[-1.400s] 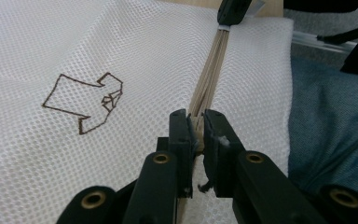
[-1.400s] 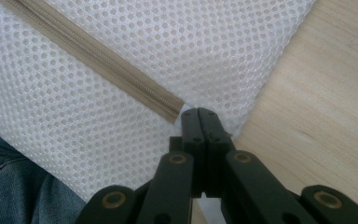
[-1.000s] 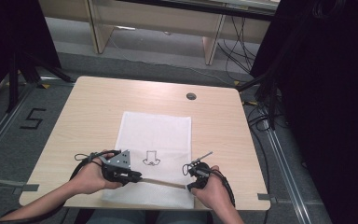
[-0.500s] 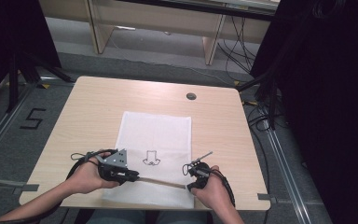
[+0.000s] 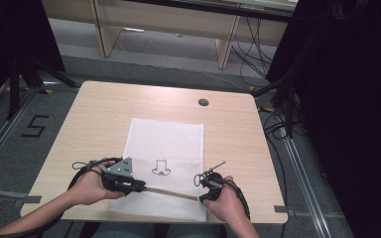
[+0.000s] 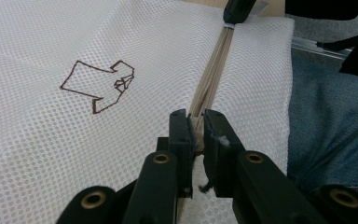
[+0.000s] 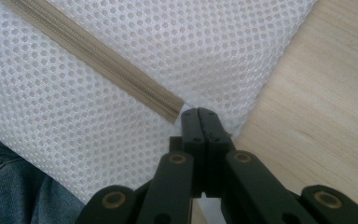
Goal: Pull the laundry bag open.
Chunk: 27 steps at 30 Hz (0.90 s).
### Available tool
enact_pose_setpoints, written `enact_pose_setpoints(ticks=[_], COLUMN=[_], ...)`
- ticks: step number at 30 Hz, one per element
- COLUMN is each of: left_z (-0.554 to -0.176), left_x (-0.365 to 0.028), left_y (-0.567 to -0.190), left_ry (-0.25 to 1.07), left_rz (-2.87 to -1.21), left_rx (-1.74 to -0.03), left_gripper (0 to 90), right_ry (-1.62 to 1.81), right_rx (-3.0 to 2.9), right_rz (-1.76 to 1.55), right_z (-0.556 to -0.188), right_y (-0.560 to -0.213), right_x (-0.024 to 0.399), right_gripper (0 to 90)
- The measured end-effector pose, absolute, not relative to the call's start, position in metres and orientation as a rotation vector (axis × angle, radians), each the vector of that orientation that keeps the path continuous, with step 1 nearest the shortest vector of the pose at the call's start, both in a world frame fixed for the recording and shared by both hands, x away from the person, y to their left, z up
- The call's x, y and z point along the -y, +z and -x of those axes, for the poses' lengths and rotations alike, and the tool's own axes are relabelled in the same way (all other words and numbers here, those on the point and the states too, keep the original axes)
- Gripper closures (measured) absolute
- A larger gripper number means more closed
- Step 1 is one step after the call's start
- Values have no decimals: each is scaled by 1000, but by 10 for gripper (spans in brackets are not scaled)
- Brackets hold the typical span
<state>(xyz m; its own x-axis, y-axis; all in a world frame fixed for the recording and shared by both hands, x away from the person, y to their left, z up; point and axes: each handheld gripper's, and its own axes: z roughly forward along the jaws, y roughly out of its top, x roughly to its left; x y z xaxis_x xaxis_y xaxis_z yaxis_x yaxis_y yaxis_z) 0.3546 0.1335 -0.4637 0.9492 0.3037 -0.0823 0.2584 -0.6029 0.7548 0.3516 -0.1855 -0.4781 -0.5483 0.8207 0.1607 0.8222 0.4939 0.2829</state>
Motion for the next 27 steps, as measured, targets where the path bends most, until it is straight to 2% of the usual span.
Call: enact_pose_setpoints(ticks=[27], left_z=[-354], left_x=[-145], left_y=[-464], left_ry=[80], left_rz=[-2257], left_rx=[-406], left_gripper=[817], right_ry=[-466], right_rx=[2670], right_rz=[1550], right_z=[-350], right_y=[-476], right_x=[184], right_gripper=[900])
